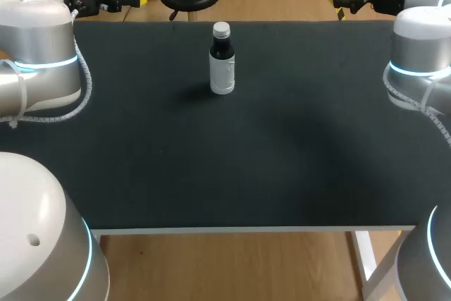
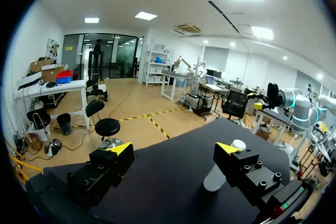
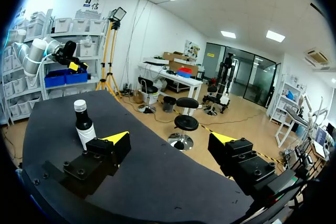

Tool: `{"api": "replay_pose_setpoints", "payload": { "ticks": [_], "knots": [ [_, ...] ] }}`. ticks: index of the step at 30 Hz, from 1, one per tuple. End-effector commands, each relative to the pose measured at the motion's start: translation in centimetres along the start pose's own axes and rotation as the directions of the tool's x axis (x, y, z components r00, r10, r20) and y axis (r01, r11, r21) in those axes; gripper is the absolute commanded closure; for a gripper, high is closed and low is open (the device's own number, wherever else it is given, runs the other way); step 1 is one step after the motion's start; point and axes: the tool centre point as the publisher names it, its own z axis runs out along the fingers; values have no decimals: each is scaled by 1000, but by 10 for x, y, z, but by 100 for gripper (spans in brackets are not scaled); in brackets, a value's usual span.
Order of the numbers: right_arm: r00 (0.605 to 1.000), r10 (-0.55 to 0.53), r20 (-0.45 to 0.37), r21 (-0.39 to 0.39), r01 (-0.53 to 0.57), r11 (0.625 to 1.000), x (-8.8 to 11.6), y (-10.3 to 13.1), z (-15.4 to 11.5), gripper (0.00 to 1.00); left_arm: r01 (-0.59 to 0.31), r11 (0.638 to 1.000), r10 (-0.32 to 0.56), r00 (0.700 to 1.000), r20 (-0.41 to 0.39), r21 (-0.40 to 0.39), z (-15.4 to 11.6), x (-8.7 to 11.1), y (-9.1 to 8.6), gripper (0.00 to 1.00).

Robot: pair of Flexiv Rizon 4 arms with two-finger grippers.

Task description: Unscrew the bottle cap

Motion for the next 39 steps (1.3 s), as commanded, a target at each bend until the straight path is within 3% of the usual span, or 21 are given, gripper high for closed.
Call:
{"api": "replay_pose_setpoints", "payload": {
  "ticks": [1, 26, 31, 39],
  "knots": [
    [1000, 0, -1, 3, 0, 1000, 0, 0, 0, 0, 2, 1000, -2, 1000, -1, -1, 0, 0, 0, 0],
    [1000, 0, -1, 3, 0, 1000, 0, 0, 0, 0, 2, 1000, -2, 1000, -1, -1, 0, 0, 0, 0],
    [1000, 0, -1, 3, 0, 1000, 0, 0, 0, 0, -18, 1000, 19, 996, -81, 19, 6, 11, 1, 0],
    [1000, 0, -1, 3, 0, 1000, 0, 0, 0, 0, -78, 997, 83, 964, -253, 28, 16, 30, 6, 0]
  ]
}}
